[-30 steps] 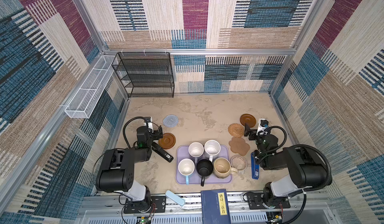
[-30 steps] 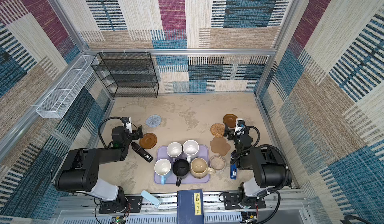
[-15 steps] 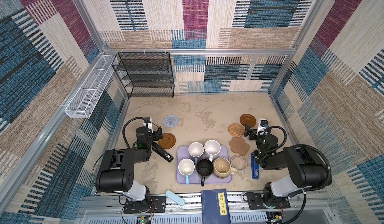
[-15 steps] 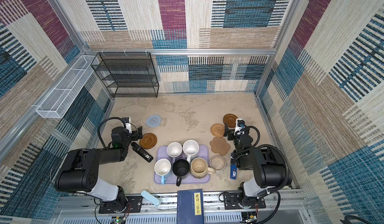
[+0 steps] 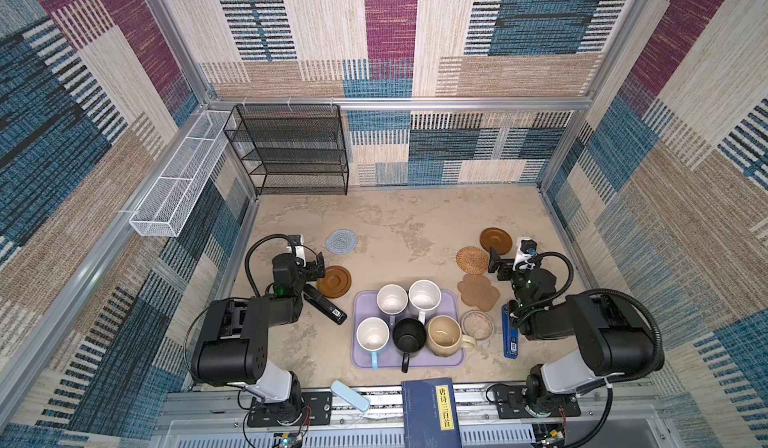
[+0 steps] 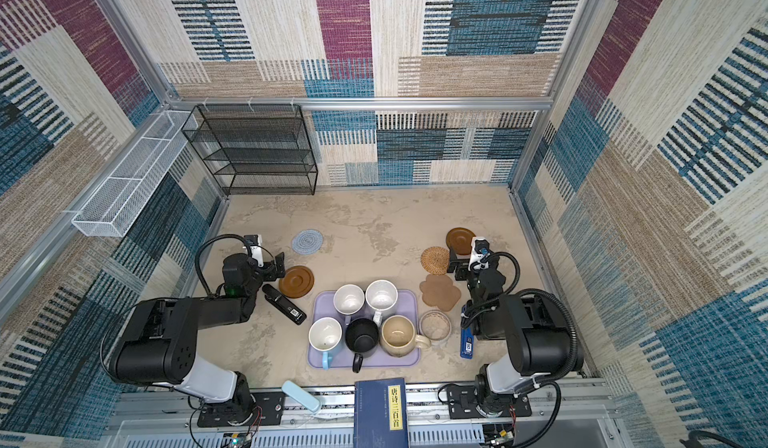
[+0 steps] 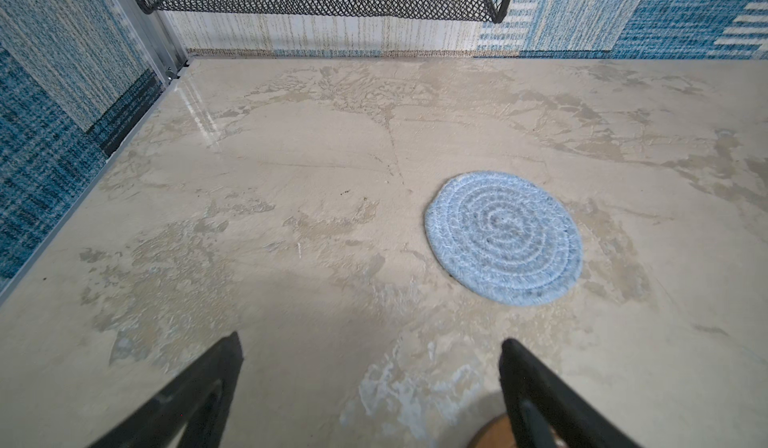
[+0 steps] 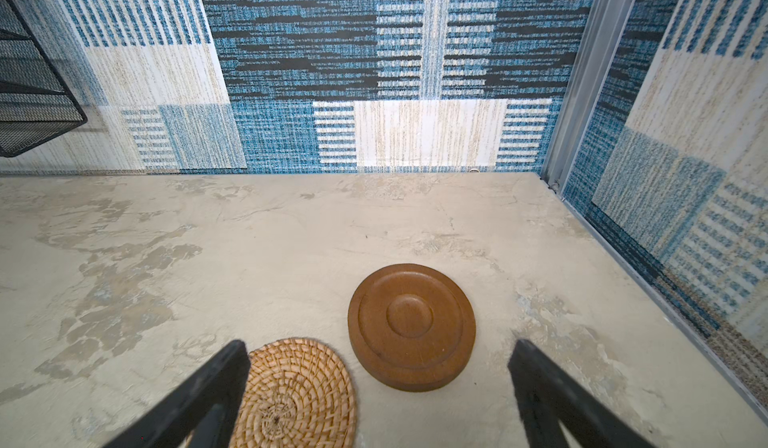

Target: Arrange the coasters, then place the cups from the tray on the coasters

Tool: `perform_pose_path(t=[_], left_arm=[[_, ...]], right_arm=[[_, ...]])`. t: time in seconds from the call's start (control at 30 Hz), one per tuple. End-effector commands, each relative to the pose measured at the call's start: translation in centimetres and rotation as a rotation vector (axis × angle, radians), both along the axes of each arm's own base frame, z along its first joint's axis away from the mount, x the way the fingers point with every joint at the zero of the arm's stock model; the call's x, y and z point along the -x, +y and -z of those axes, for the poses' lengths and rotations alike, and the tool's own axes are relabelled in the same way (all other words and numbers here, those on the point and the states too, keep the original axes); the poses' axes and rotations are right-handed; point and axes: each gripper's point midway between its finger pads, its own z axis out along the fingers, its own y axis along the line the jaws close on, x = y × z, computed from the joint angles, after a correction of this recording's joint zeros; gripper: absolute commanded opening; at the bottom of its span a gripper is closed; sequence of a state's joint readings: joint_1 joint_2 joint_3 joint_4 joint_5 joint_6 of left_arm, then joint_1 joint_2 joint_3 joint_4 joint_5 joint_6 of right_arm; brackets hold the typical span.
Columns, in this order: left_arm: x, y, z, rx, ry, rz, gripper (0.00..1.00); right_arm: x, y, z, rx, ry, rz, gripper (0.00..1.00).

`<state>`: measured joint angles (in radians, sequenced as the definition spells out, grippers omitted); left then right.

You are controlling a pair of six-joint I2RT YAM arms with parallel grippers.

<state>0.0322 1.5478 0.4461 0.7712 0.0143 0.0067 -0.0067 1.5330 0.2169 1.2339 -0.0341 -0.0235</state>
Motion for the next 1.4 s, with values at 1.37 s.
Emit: perform_pose_path(t=[1.37], left_arm=[[3.9, -3.0, -10.3, 0.553, -0.054, -0.033, 0.98]], right_arm=[[0.7, 3.7, -10.3, -0.257, 0.039, -0.192, 1.0]])
